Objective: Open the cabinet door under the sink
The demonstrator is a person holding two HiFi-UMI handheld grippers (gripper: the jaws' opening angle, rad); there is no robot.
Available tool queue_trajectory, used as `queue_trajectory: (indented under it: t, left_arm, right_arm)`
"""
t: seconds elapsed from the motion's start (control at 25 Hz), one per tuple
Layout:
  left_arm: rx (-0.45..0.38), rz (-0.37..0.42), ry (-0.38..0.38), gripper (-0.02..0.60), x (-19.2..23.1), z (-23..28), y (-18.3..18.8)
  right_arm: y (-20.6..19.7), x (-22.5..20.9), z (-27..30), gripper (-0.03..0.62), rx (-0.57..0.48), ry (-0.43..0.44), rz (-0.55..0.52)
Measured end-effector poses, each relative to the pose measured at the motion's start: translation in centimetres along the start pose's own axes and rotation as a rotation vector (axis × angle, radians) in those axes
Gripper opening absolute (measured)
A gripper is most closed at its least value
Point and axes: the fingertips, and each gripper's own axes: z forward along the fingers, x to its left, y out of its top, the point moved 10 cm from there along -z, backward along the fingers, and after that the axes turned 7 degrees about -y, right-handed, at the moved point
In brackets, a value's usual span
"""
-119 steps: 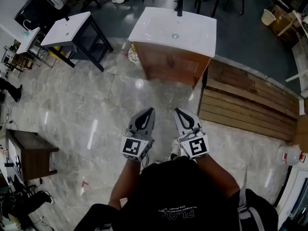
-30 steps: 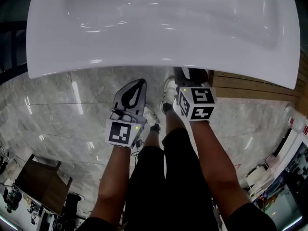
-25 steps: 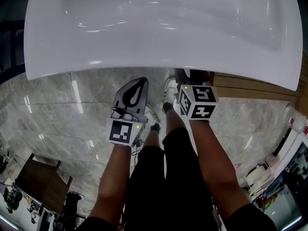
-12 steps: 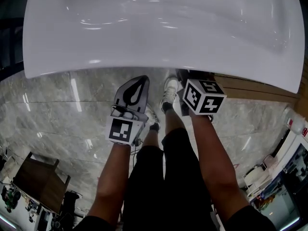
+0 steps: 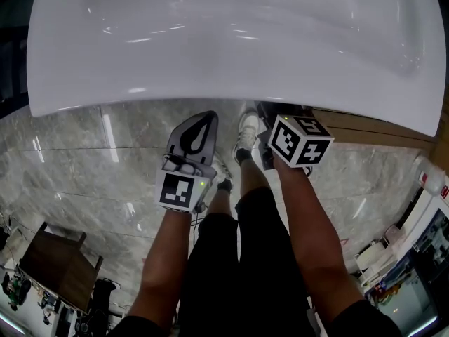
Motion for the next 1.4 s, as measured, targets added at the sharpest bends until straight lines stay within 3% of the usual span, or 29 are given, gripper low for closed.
queue_trajectory:
  t: [0.92,1.4]
  left_arm:
    - [0.007,0.024,0.020,0.021,-2.8,-4.0,-1.7]
    - [0.012,0.038,0.022,0.021,-6.0,-10.0,-7.2]
  right_arm:
    - [-3.5,-1.0,-3.3,0.098,-0.074,0.057,-0.054]
    - [-7.1,-2.4,-6.2,0.097,-0.081,0.141,-0.120]
